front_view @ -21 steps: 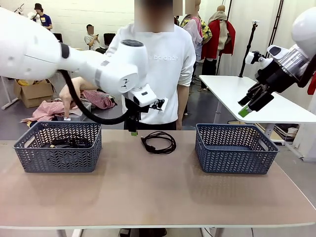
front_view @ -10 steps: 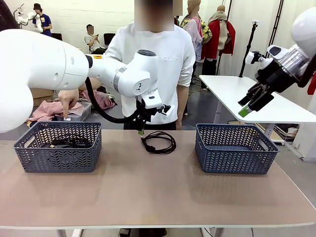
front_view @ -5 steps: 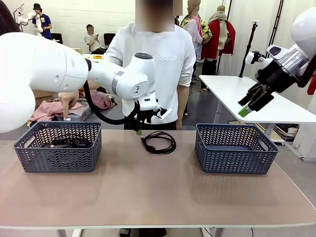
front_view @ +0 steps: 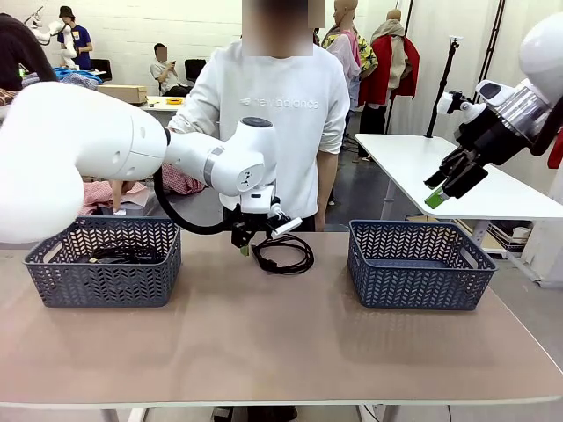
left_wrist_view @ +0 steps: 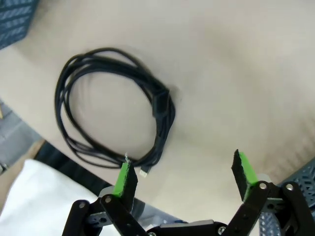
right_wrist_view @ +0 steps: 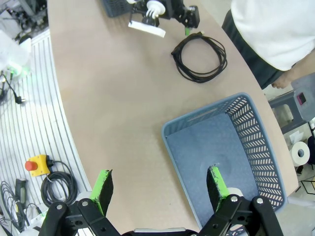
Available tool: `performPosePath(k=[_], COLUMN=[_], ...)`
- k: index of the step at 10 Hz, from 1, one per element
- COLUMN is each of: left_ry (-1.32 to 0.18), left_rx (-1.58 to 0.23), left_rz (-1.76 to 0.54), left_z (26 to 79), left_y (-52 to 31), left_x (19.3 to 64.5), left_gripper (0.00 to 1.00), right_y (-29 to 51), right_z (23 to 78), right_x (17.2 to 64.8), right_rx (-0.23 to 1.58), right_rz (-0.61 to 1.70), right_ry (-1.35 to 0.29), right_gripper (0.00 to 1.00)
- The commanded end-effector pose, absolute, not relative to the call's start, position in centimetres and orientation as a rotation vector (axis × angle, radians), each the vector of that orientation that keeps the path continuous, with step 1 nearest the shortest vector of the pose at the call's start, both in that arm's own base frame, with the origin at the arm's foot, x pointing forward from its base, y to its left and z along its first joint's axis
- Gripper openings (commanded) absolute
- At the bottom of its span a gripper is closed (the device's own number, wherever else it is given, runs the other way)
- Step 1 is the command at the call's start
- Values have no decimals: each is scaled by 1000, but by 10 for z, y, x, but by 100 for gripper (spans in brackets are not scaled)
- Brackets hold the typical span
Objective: Organize the cables according to human instructions.
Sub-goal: Pick up a bundle of cables and place it in the basket indicated by the human.
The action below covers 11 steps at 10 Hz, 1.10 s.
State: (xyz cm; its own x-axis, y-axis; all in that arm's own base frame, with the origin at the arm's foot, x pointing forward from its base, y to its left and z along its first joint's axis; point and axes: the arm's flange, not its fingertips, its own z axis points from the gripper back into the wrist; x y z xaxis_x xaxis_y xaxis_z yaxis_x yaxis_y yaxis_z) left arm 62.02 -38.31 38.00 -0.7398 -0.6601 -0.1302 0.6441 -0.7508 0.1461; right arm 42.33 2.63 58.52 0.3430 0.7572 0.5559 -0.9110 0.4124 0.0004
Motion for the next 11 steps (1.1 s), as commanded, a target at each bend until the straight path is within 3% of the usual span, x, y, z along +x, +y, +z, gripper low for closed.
performPosePath(k=[1,5,11], left_ry=[-75,33,15], left_rx=[209,184,165], left_rz=[-2494,-2602,-2548], left_z=[378,360,344], left_y=[-389,-394,-398], left_x=[638,656,667], left_gripper=[100,100,100], right_y=[26,26,26], right_z=[588,588,588], right_x=[424,424,424], right_rx=[333,333,333], right_rz=[1110,1110,1110], right_ry=[-522,-522,-522], right_gripper=[100,100,100])
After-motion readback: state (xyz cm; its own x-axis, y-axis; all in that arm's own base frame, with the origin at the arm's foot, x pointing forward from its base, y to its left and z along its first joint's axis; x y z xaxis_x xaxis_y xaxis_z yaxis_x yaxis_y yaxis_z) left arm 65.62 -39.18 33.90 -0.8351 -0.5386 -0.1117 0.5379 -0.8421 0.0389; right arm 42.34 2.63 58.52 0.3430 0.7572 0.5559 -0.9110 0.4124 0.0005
